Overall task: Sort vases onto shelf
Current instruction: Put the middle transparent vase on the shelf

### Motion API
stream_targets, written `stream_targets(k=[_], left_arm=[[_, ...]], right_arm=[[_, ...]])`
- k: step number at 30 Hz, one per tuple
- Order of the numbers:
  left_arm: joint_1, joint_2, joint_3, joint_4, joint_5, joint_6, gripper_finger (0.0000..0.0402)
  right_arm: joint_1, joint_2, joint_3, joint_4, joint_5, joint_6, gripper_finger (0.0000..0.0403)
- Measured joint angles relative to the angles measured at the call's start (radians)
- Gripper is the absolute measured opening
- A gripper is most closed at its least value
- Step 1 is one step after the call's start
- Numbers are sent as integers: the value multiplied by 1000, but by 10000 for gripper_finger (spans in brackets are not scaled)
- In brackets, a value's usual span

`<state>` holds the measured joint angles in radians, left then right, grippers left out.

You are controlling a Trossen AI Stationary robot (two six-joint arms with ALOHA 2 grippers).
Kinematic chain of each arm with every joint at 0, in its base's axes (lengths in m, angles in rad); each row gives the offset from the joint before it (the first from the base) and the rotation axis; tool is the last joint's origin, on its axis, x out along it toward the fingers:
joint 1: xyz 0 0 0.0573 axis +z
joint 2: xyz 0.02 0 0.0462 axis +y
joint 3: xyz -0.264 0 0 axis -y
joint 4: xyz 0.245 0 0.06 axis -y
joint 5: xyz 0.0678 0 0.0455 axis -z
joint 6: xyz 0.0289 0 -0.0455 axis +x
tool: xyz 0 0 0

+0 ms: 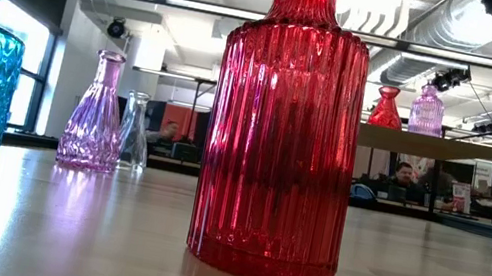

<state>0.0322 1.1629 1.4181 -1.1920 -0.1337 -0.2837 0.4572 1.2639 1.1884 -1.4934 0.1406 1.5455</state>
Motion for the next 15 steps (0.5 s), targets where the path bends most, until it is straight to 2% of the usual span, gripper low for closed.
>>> stream_targets(k=[8, 15], left_arm=[[0, 0, 0, 36, 0, -21, 113], [0, 0, 0, 37, 0, -46, 113]], right_arm=[[2, -64, -179, 161, -83, -6, 165], [5, -67, -268, 313, -92, -9, 165]])
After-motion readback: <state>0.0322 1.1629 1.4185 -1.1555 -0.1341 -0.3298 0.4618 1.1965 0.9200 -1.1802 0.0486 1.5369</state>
